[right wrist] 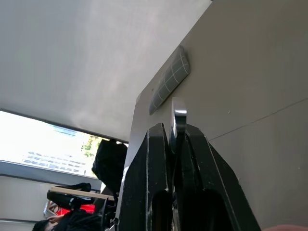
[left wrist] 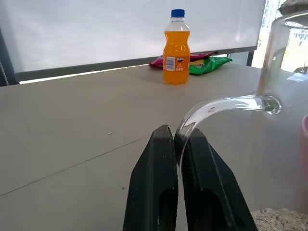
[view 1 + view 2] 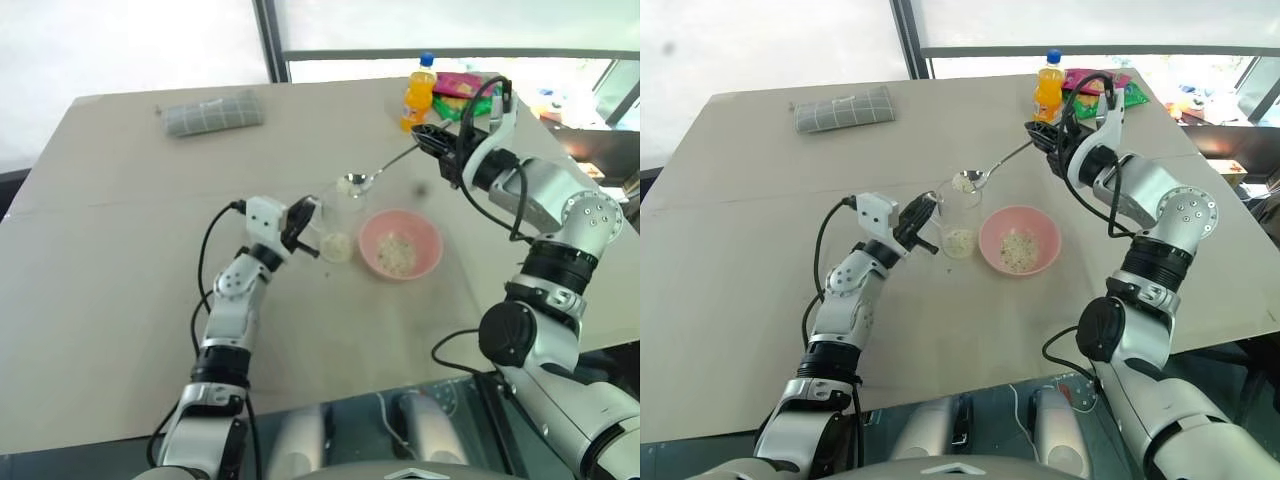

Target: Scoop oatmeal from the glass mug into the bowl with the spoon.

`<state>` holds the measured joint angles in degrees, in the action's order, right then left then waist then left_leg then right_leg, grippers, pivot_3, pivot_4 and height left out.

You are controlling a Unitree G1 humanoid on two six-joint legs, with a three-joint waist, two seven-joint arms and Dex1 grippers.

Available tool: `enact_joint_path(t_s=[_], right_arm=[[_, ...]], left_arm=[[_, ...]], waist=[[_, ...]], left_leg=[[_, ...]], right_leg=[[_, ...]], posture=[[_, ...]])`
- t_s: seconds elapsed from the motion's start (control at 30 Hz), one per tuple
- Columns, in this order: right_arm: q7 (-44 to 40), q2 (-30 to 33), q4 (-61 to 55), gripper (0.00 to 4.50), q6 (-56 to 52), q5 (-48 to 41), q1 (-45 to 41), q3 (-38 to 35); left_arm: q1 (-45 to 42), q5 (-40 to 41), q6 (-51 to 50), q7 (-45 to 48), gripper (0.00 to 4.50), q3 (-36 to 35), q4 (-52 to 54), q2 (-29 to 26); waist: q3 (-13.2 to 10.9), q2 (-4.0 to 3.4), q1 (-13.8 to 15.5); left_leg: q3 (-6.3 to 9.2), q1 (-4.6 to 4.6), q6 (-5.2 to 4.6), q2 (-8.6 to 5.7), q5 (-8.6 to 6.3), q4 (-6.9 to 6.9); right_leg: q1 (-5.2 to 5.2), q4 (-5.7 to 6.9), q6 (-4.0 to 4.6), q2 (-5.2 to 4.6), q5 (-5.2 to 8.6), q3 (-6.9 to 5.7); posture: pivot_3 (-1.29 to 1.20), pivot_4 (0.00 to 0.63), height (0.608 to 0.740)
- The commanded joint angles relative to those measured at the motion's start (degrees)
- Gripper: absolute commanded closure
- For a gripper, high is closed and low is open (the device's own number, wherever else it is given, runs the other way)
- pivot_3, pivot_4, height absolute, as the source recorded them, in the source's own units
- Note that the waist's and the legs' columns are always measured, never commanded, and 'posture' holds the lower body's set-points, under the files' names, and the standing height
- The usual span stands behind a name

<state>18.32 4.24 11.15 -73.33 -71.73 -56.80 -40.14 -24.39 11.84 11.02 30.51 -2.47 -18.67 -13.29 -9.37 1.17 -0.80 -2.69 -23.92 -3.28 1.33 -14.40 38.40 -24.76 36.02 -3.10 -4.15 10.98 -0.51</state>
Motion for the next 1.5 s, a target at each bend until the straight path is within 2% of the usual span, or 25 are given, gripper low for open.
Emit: enact_joint_path(t_s=[0.03, 0.4, 0.8, 1.23, 1.5], right_arm=[[2.5, 0.0, -3.3, 4.50, 1.3, -4.2, 0.5, 1.3], [10.0, 0.1, -6.7, 4.50, 6.6, -14.6, 4.8, 5.7], [18.1, -0.3, -12.0, 4.50, 18.1, -26.5, 12.3, 10.8], [18.7, 1.7, -15.5, 4.50, 25.3, -31.7, 15.9, 18.5], [15.4, 6.2, -16.2, 4.50, 26.3, -32.3, 17.2, 20.1]], left_arm=[[-0.4, -0.2, 0.9, 1.0, 4.43, 0.4, -1.5, 0.3], [-1.8, -0.3, 1.9, 1.7, 4.43, 0.6, -3.9, 0.8], [-2.8, -0.6, 2.8, 2.4, 4.43, 0.9, -5.9, 0.8], [-3.3, -0.7, 3.0, 2.8, 4.43, 0.9, -6.9, 0.6], [-3.4, -0.9, 3.3, 2.8, 4.43, 0.8, -7.4, 0.5]], waist=[[0.0, 0.00, 0.0], [0.0, -0.01, 0.0], [0.0, 0.00, 0.0], [0.0, 0.00, 0.1], [0.0, 0.00, 0.1]], left_leg=[[0.00, 0.00, 0.00, 0.00, 0.00, 0.00], [0.04, 0.00, 0.00, 0.02, 0.00, 0.00], [0.09, 0.00, -0.01, 0.06, 0.00, 0.00], [0.10, 0.02, -0.01, 0.14, 0.00, 0.00], [0.10, 0.02, -0.01, 0.15, 0.00, 0.00]], right_leg=[[0.00, 0.00, 0.00, 0.00, 0.00, 0.00], [0.01, -0.03, 0.00, 0.00, 0.00, 0.01], [0.02, -0.05, -0.01, 0.00, 0.01, 0.02], [0.03, -0.06, -0.01, 0.00, 0.01, 0.04], [0.04, -0.10, -0.01, 0.00, 0.01, 0.06]], posture=[[0.00, 0.150, 0.740], [0.00, 0.150, 0.740], [0.00, 0.150, 0.740], [0.00, 0.150, 0.740], [0.00, 0.150, 0.740]])
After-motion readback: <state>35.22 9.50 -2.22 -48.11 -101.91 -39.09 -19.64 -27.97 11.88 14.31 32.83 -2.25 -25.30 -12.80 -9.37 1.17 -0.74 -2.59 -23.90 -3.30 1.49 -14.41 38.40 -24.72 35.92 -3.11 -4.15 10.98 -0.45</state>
